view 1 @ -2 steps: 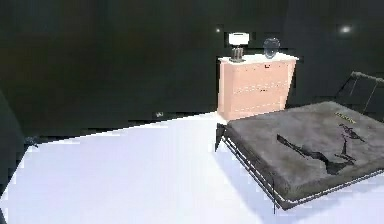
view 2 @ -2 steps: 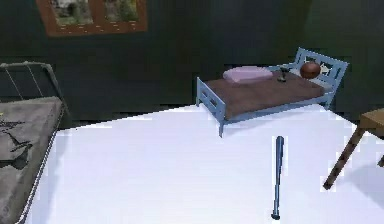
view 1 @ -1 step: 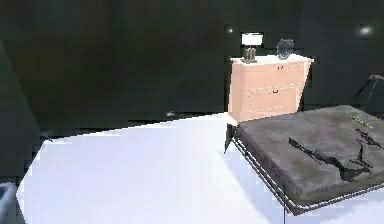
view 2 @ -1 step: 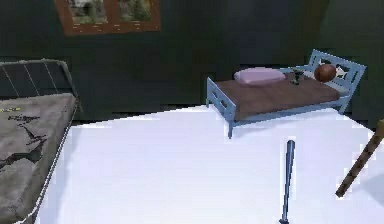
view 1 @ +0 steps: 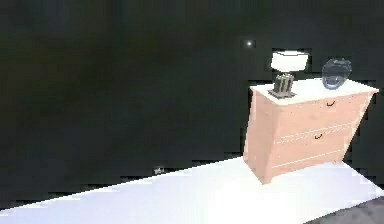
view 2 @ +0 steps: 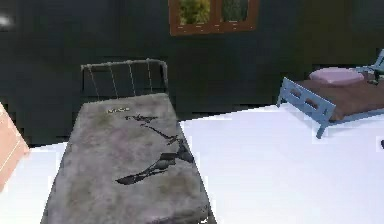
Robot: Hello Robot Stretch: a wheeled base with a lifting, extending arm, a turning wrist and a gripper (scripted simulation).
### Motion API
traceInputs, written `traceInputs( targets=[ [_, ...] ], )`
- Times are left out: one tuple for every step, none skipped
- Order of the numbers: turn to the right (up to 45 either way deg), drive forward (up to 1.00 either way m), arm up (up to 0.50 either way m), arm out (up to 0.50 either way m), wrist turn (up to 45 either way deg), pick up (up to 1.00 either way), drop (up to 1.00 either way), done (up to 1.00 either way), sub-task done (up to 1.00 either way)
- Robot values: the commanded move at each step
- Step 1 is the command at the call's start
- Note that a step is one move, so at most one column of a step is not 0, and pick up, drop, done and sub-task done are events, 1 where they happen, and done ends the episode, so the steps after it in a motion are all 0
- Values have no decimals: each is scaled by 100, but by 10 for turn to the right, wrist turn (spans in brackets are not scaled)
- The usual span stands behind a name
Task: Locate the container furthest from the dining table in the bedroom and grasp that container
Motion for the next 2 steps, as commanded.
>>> traceInputs(
  targets=[
    [0,80,0,0,0,0,0,0,0],
    [450,0,0,0,0,0,0,0,0]
  ],
)
